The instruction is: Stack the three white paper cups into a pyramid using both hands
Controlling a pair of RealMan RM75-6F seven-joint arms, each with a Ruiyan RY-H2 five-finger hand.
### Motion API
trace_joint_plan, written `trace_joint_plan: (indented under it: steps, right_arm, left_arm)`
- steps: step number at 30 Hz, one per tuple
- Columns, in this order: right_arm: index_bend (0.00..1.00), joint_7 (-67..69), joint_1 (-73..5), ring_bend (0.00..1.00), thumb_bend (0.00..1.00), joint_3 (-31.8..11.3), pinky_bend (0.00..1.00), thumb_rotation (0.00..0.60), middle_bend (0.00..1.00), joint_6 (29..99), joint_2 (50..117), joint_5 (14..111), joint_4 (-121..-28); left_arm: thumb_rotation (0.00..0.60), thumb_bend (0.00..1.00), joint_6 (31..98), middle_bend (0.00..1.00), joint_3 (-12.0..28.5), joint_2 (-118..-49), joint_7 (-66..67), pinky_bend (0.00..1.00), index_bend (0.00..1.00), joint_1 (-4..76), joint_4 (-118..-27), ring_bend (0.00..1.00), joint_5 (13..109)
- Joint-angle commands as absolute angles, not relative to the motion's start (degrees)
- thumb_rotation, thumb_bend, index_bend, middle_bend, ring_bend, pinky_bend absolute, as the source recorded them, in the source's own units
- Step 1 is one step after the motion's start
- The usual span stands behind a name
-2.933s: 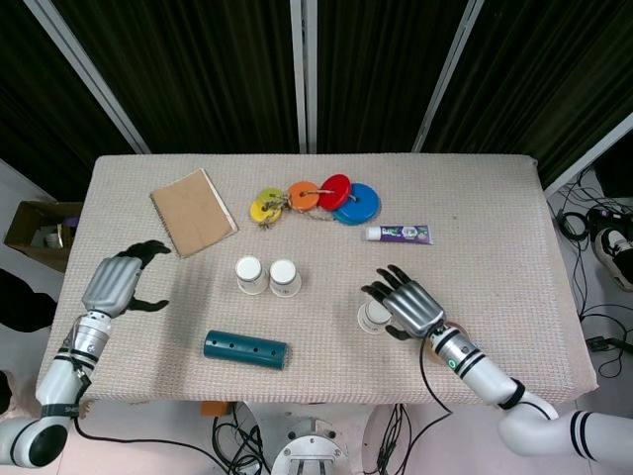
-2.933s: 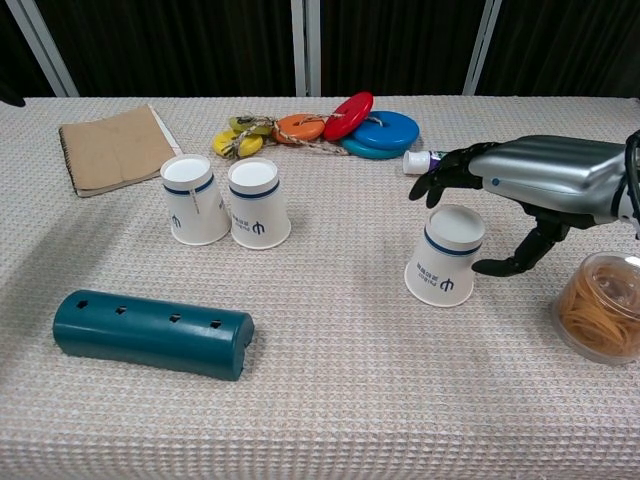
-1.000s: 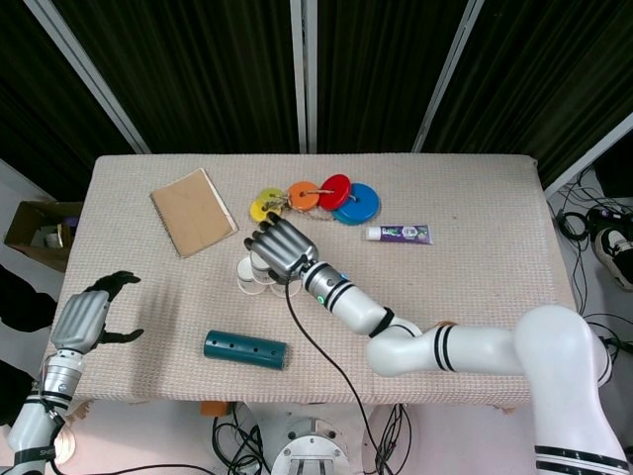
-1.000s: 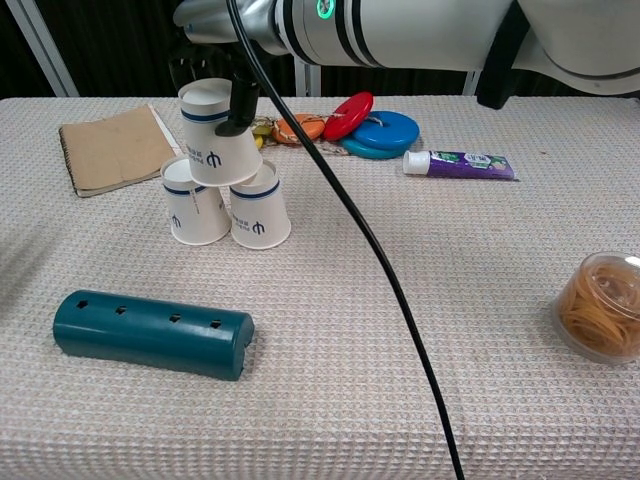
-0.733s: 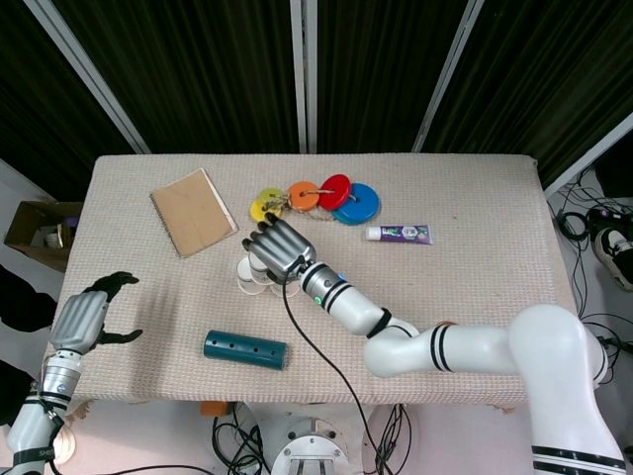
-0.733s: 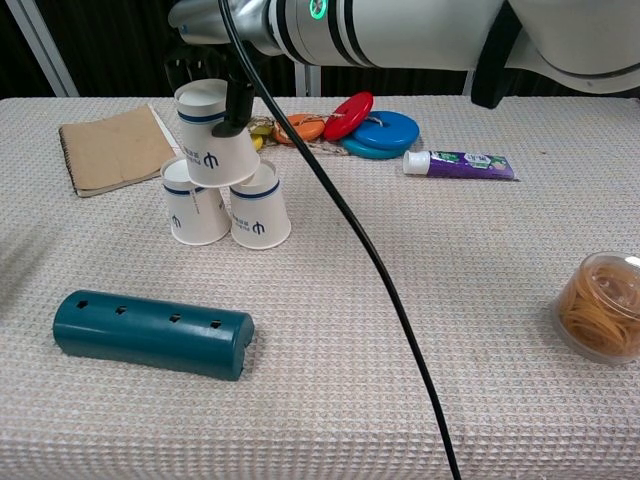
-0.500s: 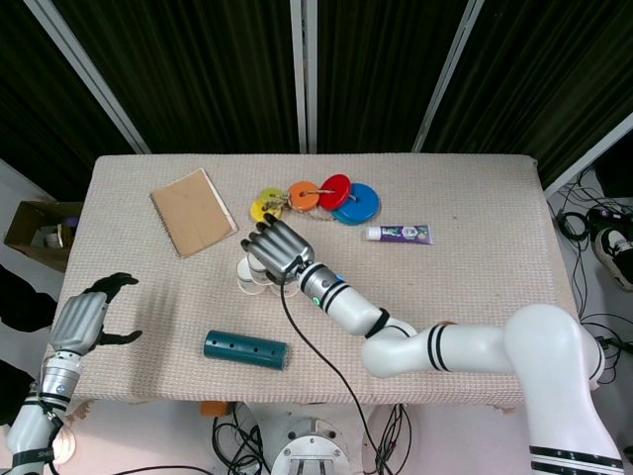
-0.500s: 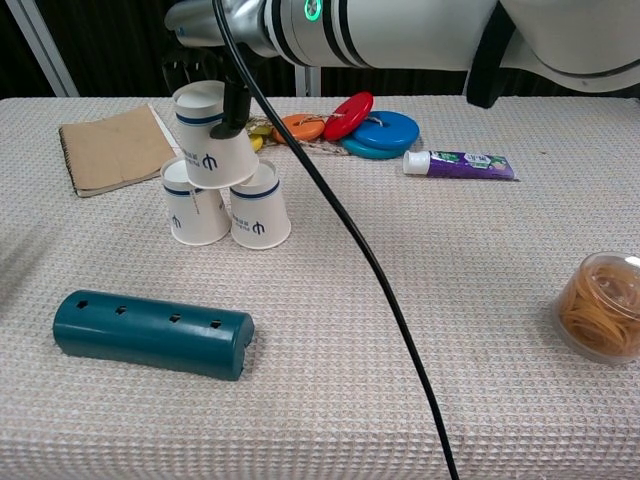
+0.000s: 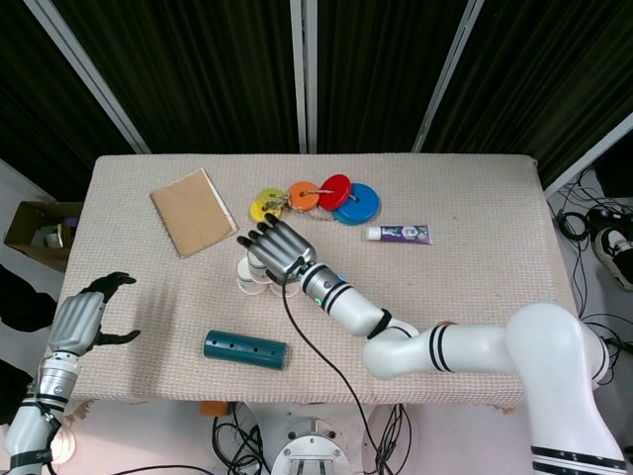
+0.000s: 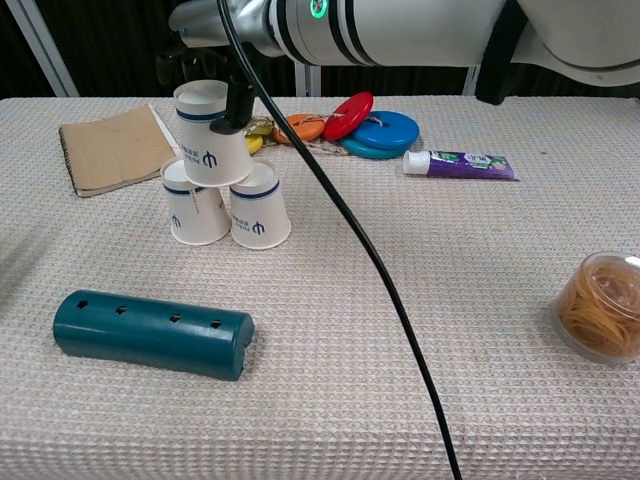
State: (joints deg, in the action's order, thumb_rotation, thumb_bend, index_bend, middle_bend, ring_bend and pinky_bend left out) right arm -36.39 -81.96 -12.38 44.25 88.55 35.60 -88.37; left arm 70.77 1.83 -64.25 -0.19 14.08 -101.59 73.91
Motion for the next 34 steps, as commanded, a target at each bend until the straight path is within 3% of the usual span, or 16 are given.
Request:
trace_joint_plan:
  steps: [1,5,9,17,25,34]
  right_arm:
    - [0.11,-36.0,-81.4,0.15,0.34,-12.0,0.14,0.600,0.22,45.0,87.1,36.4,-90.4]
    - [0.08,-36.1,-79.8,0.14,0.34,-11.4,0.12,0.600,0.18,47.9,83.9,37.7,-94.5]
    - [0.05,-35.7,-74.0,0.11,0.34,-9.3,0.12,0.600,0.16,56.6,77.9,41.9,-102.6]
    - [0.05,-26.7,-52.4,0.10,0.34,2.7,0.12,0.600,0.18,77.9,64.9,61.1,-114.2]
    - [0.07,-7.7,-29.9,0.10,0.34,13.2,0.13,0.600,0.18,95.4,61.9,79.0,-104.8]
    - [0.07,3.5,-17.8,0.09,0.34,14.6,0.13,0.600,0.17,99.6,65.7,84.7,-93.3]
  left_arm:
    - [0.600,0.02,70.8,0.16,1.9,-64.1,0.0,0.32,0.23,14.0,-101.7,0.18,74.0]
    - [0.600,0.02,70.9,0.16,2.0,-63.7,0.0,0.32,0.23,13.8,-101.7,0.18,73.9]
    - [0.600,0.02,71.9,0.16,2.2,-63.0,-0.1,0.32,0.23,13.2,-100.7,0.18,73.9]
    - [0.600,0.02,78.1,0.16,2.1,-62.7,1.0,0.29,0.24,10.2,-94.3,0.18,76.4]
    - [0.600,0.02,82.2,0.17,0.7,-62.5,1.5,0.27,0.24,6.7,-93.4,0.18,78.2]
    - [0.600,0.02,86.8,0.17,-1.6,-62.2,4.4,0.27,0.24,2.4,-97.3,0.18,80.5]
